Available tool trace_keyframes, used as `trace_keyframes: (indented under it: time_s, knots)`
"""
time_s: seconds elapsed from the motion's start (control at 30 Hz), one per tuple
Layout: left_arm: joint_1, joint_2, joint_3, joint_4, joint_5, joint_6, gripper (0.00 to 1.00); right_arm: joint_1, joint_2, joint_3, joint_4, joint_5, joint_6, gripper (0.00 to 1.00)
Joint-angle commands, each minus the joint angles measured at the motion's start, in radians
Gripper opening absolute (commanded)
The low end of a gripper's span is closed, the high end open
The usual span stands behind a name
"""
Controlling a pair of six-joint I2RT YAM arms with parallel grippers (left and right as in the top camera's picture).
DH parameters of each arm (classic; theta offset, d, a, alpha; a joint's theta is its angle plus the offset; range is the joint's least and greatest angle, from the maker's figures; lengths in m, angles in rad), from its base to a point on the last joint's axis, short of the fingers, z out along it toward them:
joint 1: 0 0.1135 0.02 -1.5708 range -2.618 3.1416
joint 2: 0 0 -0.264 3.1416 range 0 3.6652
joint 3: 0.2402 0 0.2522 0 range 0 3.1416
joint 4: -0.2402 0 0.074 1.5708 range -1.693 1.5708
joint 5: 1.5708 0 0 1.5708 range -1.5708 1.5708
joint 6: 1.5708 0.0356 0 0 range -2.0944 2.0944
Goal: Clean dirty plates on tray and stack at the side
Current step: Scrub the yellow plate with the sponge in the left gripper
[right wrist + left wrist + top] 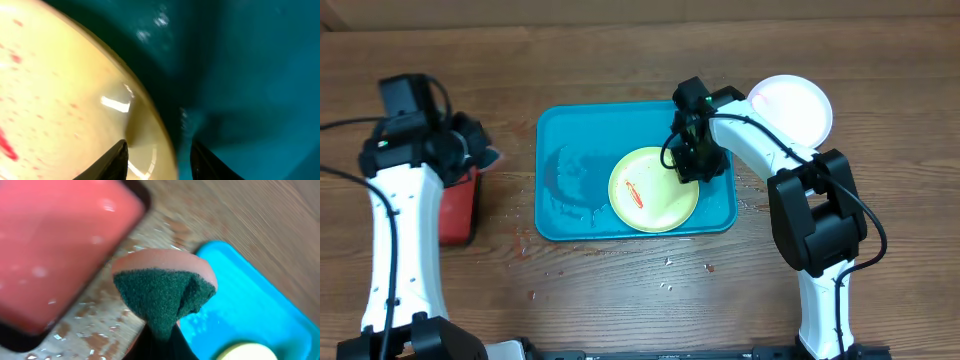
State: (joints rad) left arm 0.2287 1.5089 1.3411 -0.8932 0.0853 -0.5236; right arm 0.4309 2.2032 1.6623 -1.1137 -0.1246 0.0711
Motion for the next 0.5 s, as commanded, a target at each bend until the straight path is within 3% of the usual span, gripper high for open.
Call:
trace_keyframes:
  time_s: [0.0, 0.2, 0.47]
  knots:
    - [-0.095, 0.008, 0.0, 0.006, 0.02, 0.053, 0.05, -0.007, 0.027, -0.007, -0.026, 0.036, 0.012, 0.39]
    - [-0.252, 0.01, 0.0, -0.031, 0.02, 0.061, 0.04, -0.005, 0.03, -0.007, 0.005, -0.054, 0.105, 0.1]
    - [-0.423, 0.069, -0.082, 0.039, 0.02, 0.027, 0.04, 0.009, 0.032, -0.007, 0.104, -0.121, 0.226, 0.08]
